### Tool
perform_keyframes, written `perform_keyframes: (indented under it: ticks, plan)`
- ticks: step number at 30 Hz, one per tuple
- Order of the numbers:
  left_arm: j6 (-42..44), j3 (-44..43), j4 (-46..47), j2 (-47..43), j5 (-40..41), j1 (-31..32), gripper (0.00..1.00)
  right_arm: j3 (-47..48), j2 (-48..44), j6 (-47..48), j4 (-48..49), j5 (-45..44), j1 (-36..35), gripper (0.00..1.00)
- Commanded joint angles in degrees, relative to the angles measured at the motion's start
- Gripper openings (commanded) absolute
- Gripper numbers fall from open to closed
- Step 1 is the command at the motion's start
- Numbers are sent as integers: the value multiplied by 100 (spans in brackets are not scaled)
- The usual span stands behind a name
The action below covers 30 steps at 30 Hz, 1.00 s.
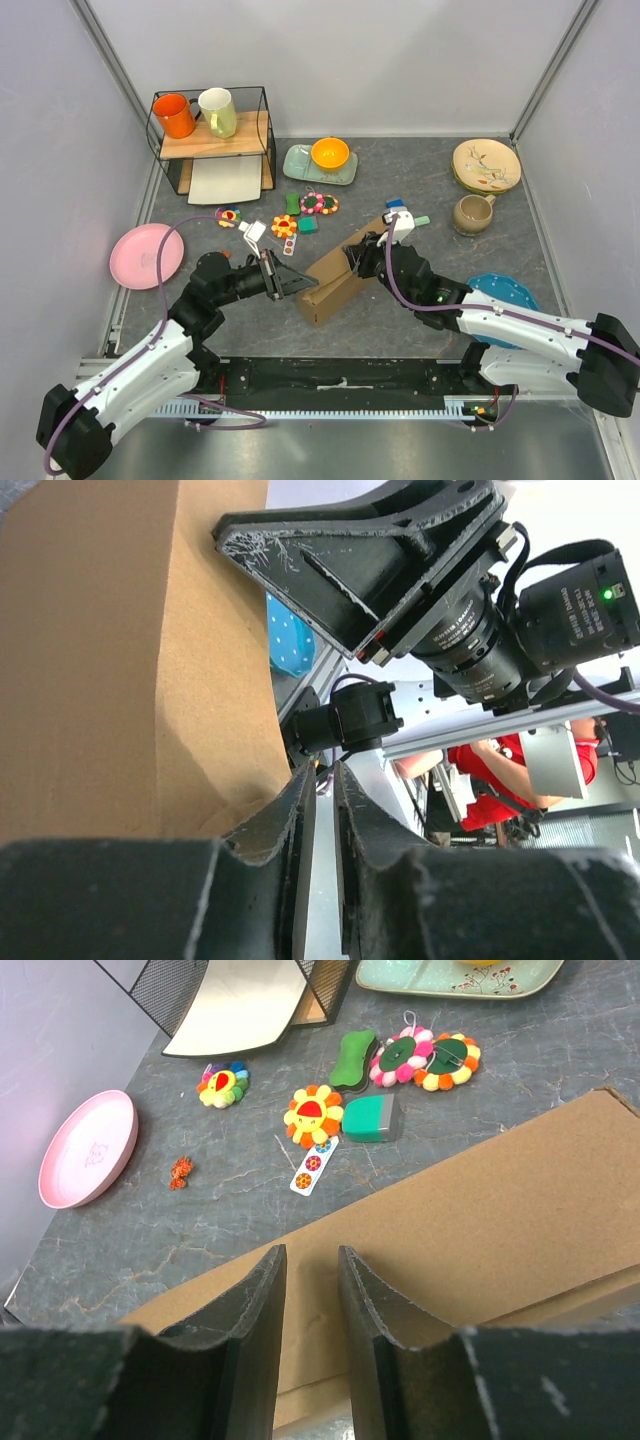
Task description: Fold the paper box
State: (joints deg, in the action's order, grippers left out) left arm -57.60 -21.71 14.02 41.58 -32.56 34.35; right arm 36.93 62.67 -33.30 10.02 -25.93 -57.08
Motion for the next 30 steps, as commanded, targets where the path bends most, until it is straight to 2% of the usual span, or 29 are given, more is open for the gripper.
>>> perform_keyframes:
  ticks: [1, 7, 13, 23, 30]
  plan:
    - [689, 440, -1200, 306, 223, 212, 21, -423, 210, -1, -1635, 132, 22, 36]
    - [944, 431, -1367, 420, 443, 327, 19, -379, 166, 16, -1670, 115, 30, 36]
    - [1287, 326, -2147, 746, 1066, 652, 14, -405, 131, -10, -1740, 124, 22, 36]
    - [971, 440, -3035, 1238, 1716, 713, 6, -353, -167, -71, -2091, 62, 30, 37]
    - [918, 282, -3292, 1396, 2034, 784, 2, 718, -616, 297, -2566, -394, 197, 42]
